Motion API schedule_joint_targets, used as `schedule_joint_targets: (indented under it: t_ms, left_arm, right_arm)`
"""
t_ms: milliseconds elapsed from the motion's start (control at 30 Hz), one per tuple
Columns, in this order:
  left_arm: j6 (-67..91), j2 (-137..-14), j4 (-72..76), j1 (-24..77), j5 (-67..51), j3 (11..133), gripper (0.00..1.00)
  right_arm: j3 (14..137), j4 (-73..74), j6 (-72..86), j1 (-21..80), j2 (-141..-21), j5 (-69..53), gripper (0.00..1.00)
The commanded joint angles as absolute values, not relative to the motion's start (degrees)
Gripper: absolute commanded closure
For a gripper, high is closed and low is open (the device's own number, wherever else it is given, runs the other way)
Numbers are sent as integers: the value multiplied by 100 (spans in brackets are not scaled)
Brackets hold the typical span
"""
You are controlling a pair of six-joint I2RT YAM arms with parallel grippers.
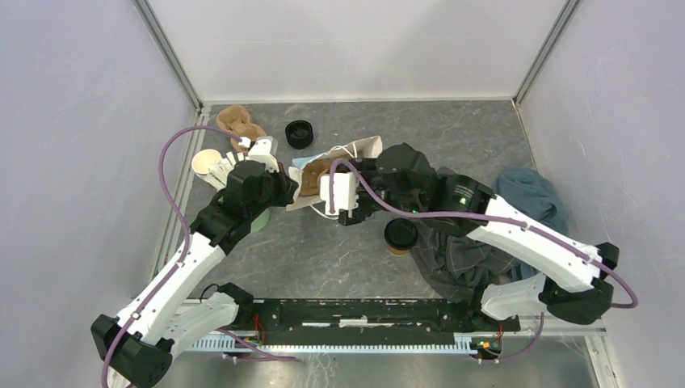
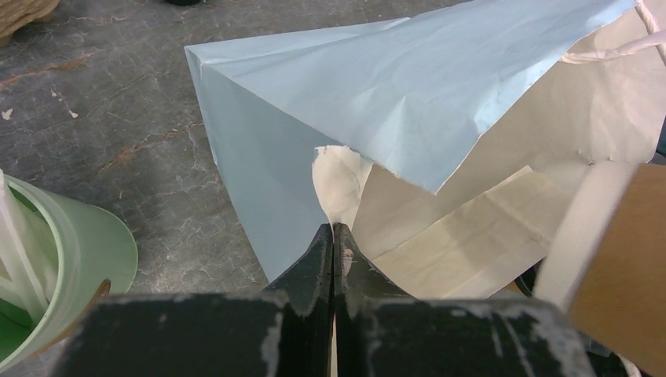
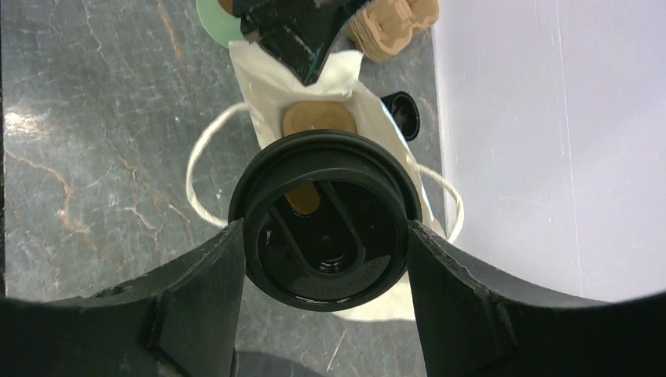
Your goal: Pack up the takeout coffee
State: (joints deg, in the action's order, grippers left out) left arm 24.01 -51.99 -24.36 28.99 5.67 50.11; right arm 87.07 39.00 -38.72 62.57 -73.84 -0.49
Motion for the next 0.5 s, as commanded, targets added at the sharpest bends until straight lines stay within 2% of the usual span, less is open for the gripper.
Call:
schedule_joint_targets:
  t_ms: [0, 133, 467]
  left_arm:
    - [2383, -4985, -2302, 2896, 575, 5056, 98]
    - [2382, -4832, -2094, 2892, 584, 4913, 98]
    - [1992, -3924, -804, 2894, 488, 3781, 98]
  right_arm:
    - [9284, 3613, -4158, 6426, -7842, -36, 97]
    - [9656, 3776, -4755, 6499, -8380, 165, 97]
    - [9376, 3754, -5895, 6531, -8878, 910, 98]
